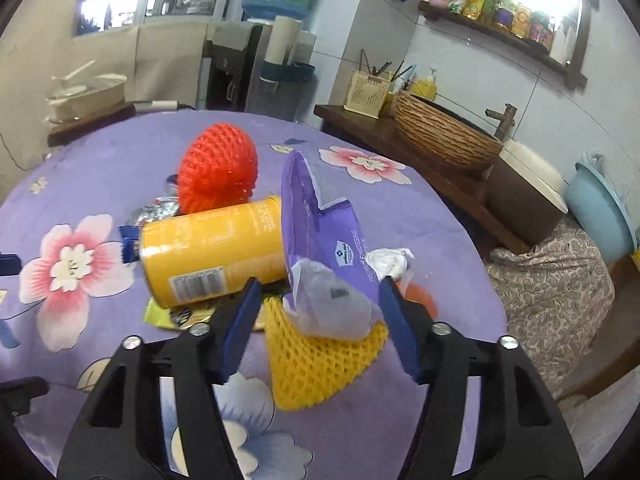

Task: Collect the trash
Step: 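Grasp the purple snack bag with the right tool while the left tool grasps the yellow can, then carry the purple bag and yellow can over the black bin with both tools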

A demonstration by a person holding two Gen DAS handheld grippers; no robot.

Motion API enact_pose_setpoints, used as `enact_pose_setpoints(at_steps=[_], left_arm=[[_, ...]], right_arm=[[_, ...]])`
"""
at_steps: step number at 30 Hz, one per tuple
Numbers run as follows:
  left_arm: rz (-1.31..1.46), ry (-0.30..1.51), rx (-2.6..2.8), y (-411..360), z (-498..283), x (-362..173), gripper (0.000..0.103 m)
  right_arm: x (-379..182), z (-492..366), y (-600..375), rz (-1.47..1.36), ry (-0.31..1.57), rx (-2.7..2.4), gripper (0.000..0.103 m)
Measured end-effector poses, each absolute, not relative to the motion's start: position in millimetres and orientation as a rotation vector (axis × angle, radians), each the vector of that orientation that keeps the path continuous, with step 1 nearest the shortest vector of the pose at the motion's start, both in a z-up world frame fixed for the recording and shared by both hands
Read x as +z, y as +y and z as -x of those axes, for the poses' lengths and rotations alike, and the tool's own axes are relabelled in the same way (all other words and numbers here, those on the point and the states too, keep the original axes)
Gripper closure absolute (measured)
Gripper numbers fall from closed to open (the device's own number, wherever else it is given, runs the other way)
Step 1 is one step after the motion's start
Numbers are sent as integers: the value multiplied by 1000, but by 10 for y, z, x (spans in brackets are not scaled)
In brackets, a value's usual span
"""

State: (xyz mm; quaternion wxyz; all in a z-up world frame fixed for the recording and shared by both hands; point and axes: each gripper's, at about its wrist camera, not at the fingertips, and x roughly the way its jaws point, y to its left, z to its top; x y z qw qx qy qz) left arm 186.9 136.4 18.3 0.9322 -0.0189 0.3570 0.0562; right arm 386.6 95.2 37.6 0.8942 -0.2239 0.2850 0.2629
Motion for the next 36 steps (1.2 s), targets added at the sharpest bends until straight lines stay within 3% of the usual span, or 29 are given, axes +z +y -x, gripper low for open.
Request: enact_pose_setpoints(at_steps=[2, 8, 25, 33, 36], left_arm=[[27, 729, 100, 1381, -1954, 201, 6], [-4, 757, 44, 1453, -2389, 327, 6], [-256, 966, -16, 1258, -3488, 235, 10], [-465, 1088, 33, 1139, -3775, -65, 33], [-483, 1092, 44, 1140, -3778, -107, 36]], right_arm=[[320, -3923, 1000, 491, 591, 517, 74], [339, -3863, 989, 496, 548, 515, 92], [971, -3483, 291, 301, 442, 542, 93], [938, -3231, -185, 234, 464, 563, 93], [904, -3113, -312, 223, 468, 576, 93]])
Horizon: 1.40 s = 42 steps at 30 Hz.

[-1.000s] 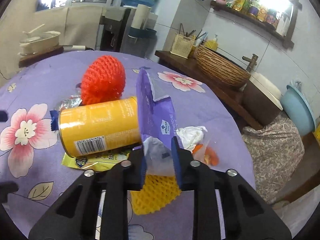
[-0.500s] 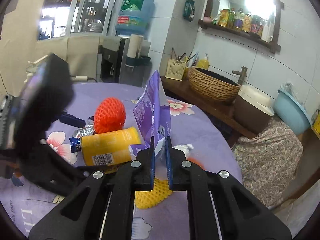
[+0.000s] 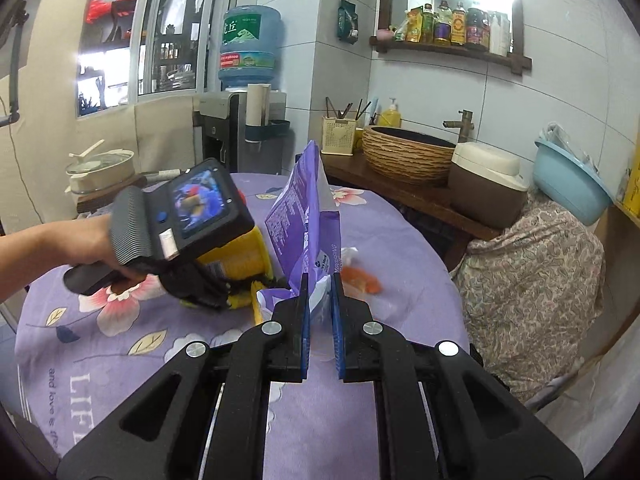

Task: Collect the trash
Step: 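Carry the purple bag and yellow can over the black bin with both tools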

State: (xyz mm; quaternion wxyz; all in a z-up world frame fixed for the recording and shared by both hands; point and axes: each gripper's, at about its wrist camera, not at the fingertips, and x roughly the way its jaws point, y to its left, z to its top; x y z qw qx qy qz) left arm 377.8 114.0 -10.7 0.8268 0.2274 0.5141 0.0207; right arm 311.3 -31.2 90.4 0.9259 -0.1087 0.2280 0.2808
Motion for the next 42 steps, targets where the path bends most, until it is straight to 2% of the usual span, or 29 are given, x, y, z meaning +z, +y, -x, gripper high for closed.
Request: enact_pose_setpoints(at_steps=[12, 24, 34, 42], left_arm=[[-361, 971, 49, 1175, -3503, 12, 37], [-140, 701, -33, 1073, -2401, 348, 37], [-89, 573, -312, 84, -1790, 537, 37], [-46, 601, -547, -1060, -1809, 338, 37]], right_arm=[[736, -2872, -562, 184, 475, 614, 93], [631, -2607, -933, 97, 477, 632, 93], [537, -2347, -2054, -45, 492, 439, 93], [-81, -2452, -2860, -40, 709, 242, 93]])
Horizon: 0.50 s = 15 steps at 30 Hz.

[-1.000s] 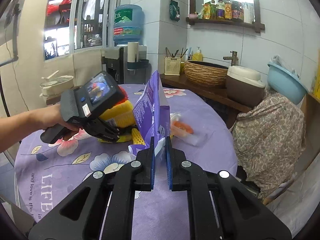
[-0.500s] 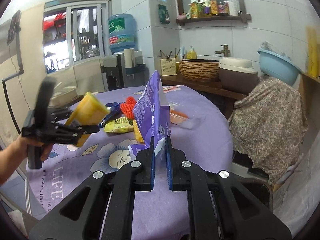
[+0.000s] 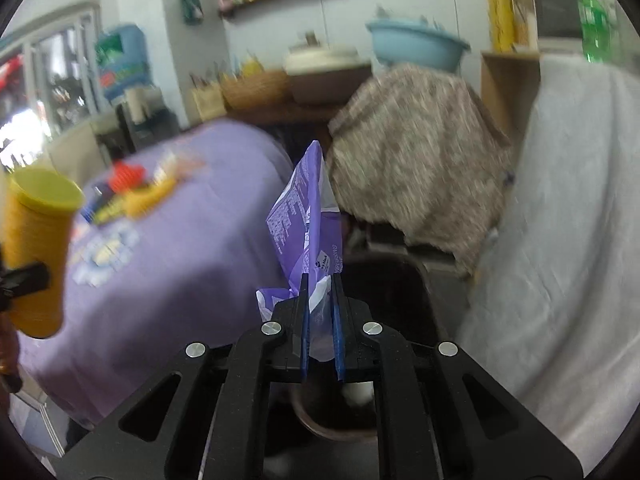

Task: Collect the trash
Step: 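Carry the purple bag and yellow can over the black bin with both tools, then open the right tool over the bin while the left tool drops the can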

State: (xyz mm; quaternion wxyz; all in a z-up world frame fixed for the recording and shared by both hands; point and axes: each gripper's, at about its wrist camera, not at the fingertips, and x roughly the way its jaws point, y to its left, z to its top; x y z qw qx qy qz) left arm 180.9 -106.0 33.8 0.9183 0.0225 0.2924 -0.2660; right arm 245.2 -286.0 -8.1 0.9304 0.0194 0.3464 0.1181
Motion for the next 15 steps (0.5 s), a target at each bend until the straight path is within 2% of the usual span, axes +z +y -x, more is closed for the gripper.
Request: enact_pose_setpoints(at_steps=[6, 11, 15], left_arm=[[-52, 679, -589, -1697, -1934, -61, 37], [-57, 763, -558, -1875, -2087, -460, 37], [-74, 806, -545, -1953, -2172, -646, 37]], right_arm=[[-967, -2928, -3108, 1, 969, 158, 93], [-1696, -3371, -3140, 2, 1154, 126, 93], [-2052, -3664, -3145, -31, 1255, 96, 93]])
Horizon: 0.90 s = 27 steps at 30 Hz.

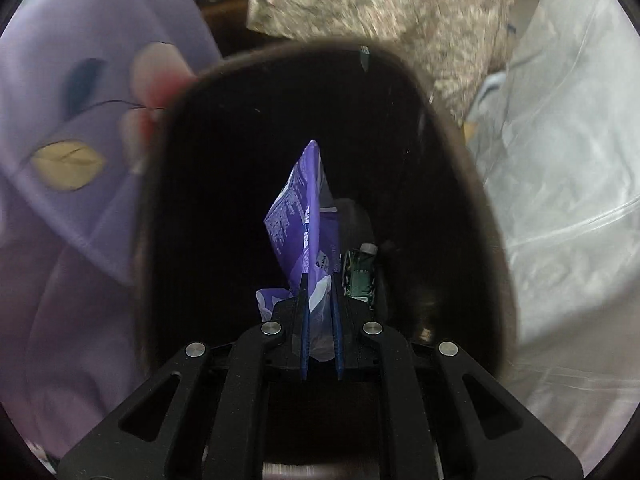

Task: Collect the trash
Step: 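Open the right tool over the bin while the left tool drops the can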

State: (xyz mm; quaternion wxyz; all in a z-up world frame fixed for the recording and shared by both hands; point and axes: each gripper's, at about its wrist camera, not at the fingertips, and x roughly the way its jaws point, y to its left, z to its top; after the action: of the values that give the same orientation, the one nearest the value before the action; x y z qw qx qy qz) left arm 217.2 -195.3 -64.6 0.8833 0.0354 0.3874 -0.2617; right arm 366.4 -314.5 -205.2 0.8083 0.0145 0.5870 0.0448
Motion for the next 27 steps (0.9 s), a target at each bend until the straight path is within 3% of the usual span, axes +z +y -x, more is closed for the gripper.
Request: enact_pose_setpoints(at_steps=[6, 9, 10, 11, 22, 27], left_arm=[[-100, 831, -550, -1966, -2195, -718, 37], [-111, 846, -553, -2000, -2216, -768, 37], [-113, 854, -551, -2008, -2232, -794, 37], [-116, 859, -547, -2012, -2246, -820, 37], [-164, 919, -533, -2219, -2508, -1107, 37], [-182, 1040, -539, -2463, -2817, -1354, 37]], right_arm=[[-2369, -3951, -3124, -31, 1371, 77, 91], [-2416, -4019, -3132, -14, 1390, 63, 72], [-2415, -4027, -3140, -11, 1393, 56, 55], [-2392, -4027, -3148, -12, 1382, 51, 48], [-1529, -3512, -3404, 57, 1081, 6, 48], [-1094, -3090, -3736, 31, 947, -93, 47]])
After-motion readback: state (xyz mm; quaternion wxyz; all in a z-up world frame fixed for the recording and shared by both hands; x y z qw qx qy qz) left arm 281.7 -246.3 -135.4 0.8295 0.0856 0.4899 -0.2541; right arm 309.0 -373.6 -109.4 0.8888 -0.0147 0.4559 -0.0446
